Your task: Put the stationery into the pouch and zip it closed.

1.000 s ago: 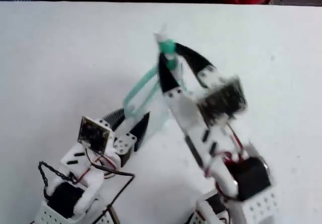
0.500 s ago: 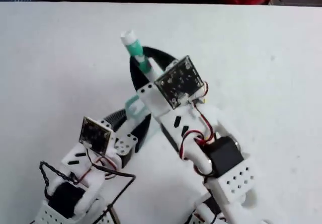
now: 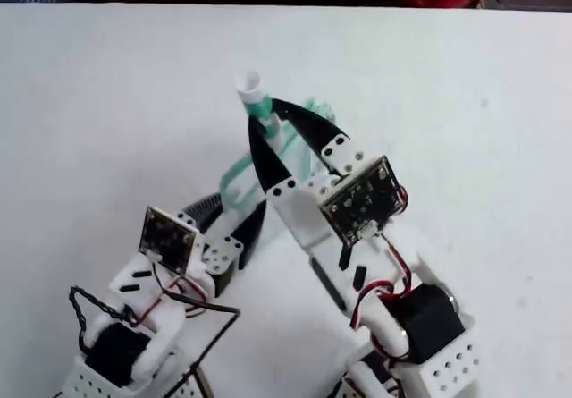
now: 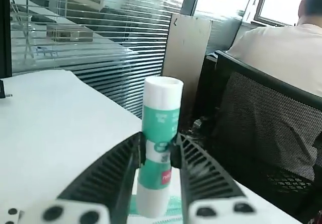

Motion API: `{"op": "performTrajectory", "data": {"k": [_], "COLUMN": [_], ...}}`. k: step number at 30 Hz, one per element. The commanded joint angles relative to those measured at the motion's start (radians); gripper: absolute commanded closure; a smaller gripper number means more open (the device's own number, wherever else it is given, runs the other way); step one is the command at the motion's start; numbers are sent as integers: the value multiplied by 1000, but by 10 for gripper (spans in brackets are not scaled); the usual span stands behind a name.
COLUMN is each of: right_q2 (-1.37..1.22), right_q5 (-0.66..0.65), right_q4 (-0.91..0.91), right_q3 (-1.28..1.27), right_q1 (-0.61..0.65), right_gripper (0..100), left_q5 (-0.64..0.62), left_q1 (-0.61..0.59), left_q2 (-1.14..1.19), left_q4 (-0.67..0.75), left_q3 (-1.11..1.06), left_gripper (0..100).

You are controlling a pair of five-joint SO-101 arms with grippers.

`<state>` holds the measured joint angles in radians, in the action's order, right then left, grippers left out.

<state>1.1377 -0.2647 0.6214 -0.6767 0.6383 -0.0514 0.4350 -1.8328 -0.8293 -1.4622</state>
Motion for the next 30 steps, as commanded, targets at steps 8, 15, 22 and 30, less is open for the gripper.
{"op": "performTrajectory", "data": {"k": [8, 15, 22, 30], "right_q2": [4, 13, 5, -73], "right_q5": [-8, -8, -8, -9], "right_q4": [-4, 1, -53, -127], "right_q3": [-77, -104, -97, -132], "right_q1": [4, 4, 38, 28], "right_gripper": [981, 981, 981, 981], "left_q5": [-17, -15, -14, -18], "left_q1": [13, 10, 15, -10], "left_q2": [5, 5, 5, 5], "left_q4": [2, 2, 2, 2], "left_q3": [2, 3, 2, 5], "left_gripper": [853, 853, 853, 849]}}
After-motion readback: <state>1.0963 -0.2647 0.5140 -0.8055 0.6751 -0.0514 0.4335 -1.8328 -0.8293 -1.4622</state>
